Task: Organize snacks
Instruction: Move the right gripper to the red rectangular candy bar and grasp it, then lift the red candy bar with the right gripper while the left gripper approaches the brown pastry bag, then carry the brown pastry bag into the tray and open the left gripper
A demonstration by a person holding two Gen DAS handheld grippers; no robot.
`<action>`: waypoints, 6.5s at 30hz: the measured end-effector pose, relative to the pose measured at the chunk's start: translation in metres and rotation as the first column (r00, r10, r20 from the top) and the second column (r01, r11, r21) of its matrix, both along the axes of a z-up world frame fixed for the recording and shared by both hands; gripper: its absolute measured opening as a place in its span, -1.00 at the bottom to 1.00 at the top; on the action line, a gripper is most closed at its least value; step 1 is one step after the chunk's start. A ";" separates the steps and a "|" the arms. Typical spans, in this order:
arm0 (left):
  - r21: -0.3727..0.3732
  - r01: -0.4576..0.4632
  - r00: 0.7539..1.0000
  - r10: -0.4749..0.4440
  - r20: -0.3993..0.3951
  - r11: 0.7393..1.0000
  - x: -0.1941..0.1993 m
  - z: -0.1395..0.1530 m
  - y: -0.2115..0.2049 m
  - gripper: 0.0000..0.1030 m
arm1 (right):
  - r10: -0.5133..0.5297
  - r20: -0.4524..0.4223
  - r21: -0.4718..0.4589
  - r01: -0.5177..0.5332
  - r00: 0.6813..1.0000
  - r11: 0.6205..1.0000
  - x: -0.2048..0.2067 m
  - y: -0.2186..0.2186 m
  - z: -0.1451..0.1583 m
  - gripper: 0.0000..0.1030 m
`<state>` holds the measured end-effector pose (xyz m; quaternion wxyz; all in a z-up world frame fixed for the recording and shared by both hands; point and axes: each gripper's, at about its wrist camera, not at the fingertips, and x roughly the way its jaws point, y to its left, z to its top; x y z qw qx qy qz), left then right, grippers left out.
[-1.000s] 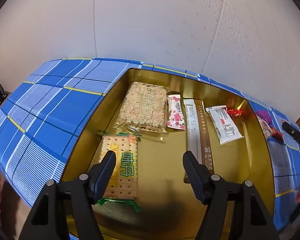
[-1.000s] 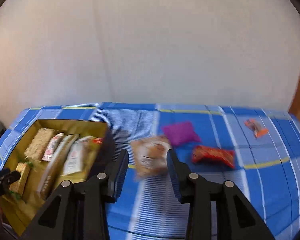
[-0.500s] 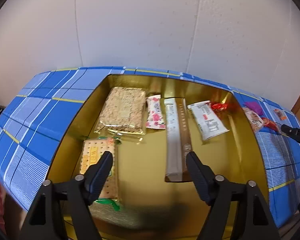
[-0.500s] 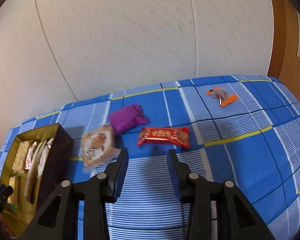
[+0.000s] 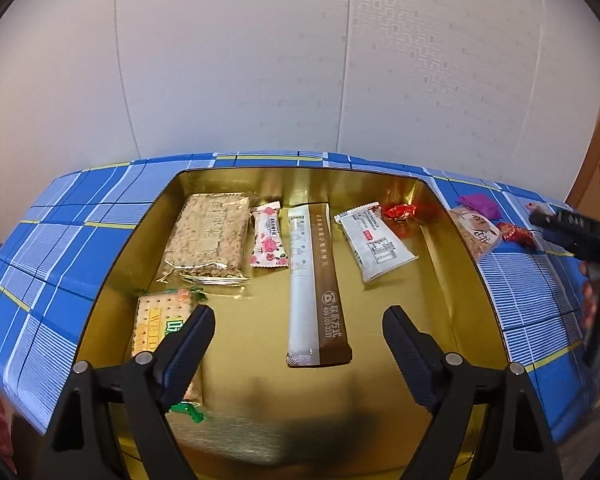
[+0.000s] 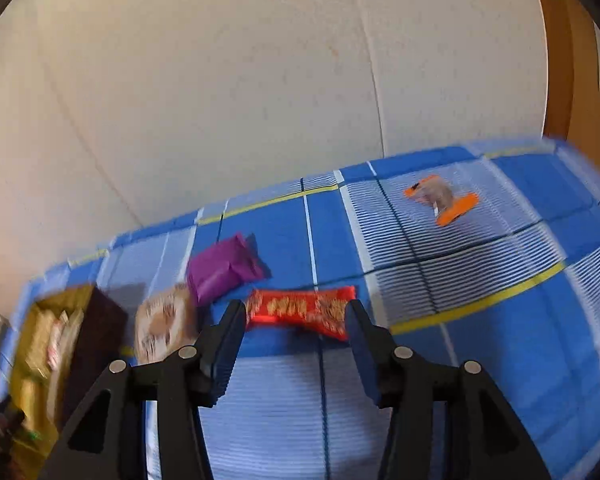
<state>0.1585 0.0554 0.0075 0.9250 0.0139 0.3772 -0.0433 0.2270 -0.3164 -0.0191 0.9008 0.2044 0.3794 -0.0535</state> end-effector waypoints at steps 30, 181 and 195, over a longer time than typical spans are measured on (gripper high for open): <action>-0.086 -0.016 1.000 0.015 -0.020 0.996 0.006 -0.001 0.001 0.71 | 0.219 -0.059 -0.142 -0.225 0.974 0.964 0.033 0.036 -0.020 0.04; -0.011 -0.087 0.987 0.085 -0.134 0.996 0.031 -0.020 0.039 0.24 | -0.005 -0.177 -0.160 -0.023 0.984 0.987 -0.028 -0.007 -0.012 -0.44; -0.014 -0.107 0.993 0.106 -0.058 0.994 0.020 -0.010 0.039 0.22 | -0.014 -0.095 -0.100 0.005 0.995 0.995 -0.035 -0.007 0.002 -0.44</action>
